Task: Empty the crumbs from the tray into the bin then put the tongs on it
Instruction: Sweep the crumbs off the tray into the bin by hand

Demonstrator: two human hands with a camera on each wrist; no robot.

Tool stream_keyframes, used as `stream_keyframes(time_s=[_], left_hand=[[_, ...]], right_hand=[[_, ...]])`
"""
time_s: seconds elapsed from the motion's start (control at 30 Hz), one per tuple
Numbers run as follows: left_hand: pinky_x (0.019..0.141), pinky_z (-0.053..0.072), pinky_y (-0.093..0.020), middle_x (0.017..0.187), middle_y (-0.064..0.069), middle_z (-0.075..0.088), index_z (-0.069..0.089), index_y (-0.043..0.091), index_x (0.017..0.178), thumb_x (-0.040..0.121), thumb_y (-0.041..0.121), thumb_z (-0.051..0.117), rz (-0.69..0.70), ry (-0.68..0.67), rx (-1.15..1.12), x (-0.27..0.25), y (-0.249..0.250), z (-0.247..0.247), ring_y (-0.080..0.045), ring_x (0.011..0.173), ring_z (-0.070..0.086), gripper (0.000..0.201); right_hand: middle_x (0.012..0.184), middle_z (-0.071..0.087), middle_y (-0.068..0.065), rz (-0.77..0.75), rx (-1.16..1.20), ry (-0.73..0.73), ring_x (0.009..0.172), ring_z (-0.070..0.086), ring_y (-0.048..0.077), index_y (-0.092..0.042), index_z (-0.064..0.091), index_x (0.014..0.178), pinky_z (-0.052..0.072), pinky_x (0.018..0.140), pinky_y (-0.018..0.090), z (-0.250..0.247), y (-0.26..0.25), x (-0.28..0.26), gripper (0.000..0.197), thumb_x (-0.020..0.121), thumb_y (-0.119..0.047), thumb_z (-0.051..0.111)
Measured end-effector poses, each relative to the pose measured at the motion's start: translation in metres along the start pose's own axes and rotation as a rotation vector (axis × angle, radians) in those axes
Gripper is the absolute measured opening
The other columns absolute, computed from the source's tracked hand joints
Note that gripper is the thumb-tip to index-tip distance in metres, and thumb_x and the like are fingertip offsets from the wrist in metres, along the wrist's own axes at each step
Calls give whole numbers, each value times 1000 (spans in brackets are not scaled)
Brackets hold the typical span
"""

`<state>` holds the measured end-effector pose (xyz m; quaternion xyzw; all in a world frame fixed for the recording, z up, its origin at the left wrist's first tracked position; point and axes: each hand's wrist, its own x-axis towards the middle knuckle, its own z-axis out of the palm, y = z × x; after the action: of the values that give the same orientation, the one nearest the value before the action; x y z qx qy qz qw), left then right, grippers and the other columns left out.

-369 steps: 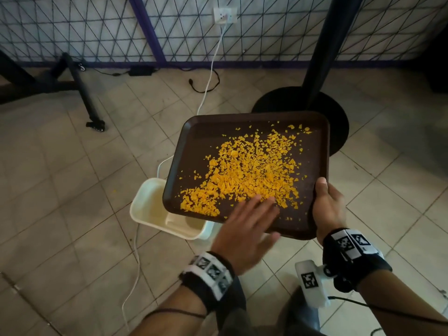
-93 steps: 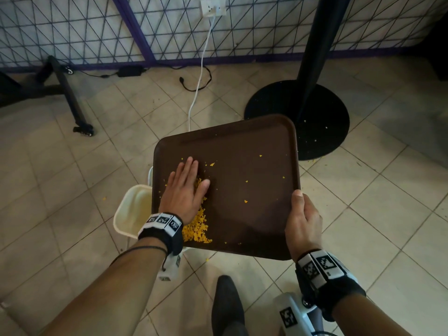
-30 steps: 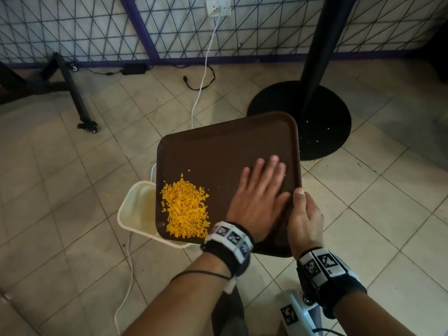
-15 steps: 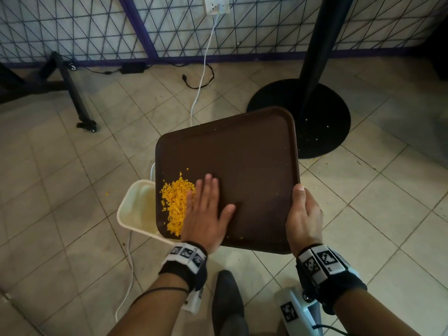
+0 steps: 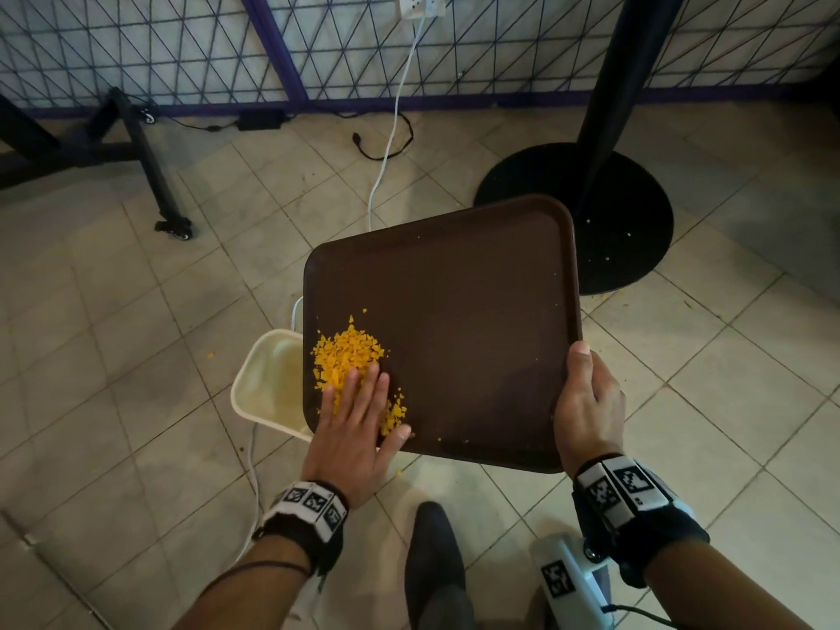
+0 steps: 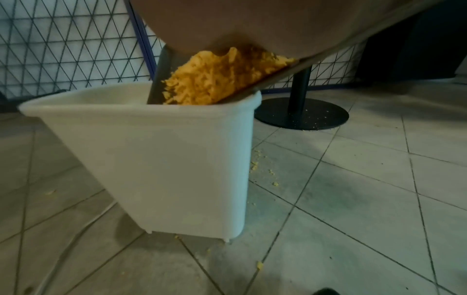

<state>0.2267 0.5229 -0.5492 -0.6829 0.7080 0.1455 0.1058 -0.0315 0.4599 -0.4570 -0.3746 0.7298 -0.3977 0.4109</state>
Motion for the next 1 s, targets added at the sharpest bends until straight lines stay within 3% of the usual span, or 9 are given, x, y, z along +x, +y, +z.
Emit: stream_keyframes(time_s=[0.07, 0.2, 0.37, 0.53, 0.67, 0.8, 1.0], left_hand=[[120, -12, -45, 160, 4, -27, -15, 23, 154, 95, 67, -2, 17, 48, -32, 9, -8, -14, -16, 146, -28, 74], [122, -6, -41, 162, 5, -20, -10, 24, 156, 97, 65, 0, -42, 186, -172, 53, -20, -48, -14, 149, -18, 72], [122, -2, -41, 163, 5, -17, -10, 24, 155, 95, 69, 1, -104, 128, -237, 89, -15, -53, -16, 150, -9, 77], [122, -3, -43, 162, 1, -21, -14, 20, 154, 91, 72, -7, -134, 31, -227, 45, -23, -12, -16, 150, -13, 82], [123, 1, -45, 165, 1, -7, -1, 21, 156, 93, 70, -3, -126, 22, -206, 18, -35, -4, -14, 150, -10, 80], [122, 5, -46, 165, 0, -1, 5, 21, 157, 94, 70, 1, -200, 156, -256, 48, -49, -30, -17, 151, 1, 79], [122, 2, -45, 165, -1, -7, -2, 20, 157, 86, 77, -7, -268, 44, -243, 95, -76, -39, -18, 151, -3, 91]], right_hand=[[88, 64, 0, -1, -6, 1, 85, 61, 18, -13, 64, 99, 53, 84, 44, 1, 1, 0, 48, 103, -44, 28], [83, 62, 2, -21, -24, 21, 79, 58, 18, -8, 63, 95, 52, 80, 44, 2, 2, -2, 49, 103, -42, 29], [76, 59, 11, -60, -79, 38, 70, 54, 23, -5, 59, 86, 50, 72, 48, 3, 2, -2, 52, 104, -42, 28], [79, 62, 12, -88, -109, 27, 72, 56, 22, -5, 60, 89, 50, 73, 45, 2, 1, -2, 51, 104, -41, 27], [78, 60, 8, -100, -110, 15, 70, 55, 18, -4, 60, 91, 50, 72, 43, 2, 0, -3, 51, 105, -41, 27], [74, 57, 5, -98, -105, 26, 68, 52, 19, -4, 59, 88, 49, 70, 42, 3, 0, -3, 51, 104, -41, 28], [76, 58, 4, -93, -110, 16, 72, 56, 21, -5, 60, 93, 49, 70, 42, 4, 1, -4, 52, 104, -43, 26]])
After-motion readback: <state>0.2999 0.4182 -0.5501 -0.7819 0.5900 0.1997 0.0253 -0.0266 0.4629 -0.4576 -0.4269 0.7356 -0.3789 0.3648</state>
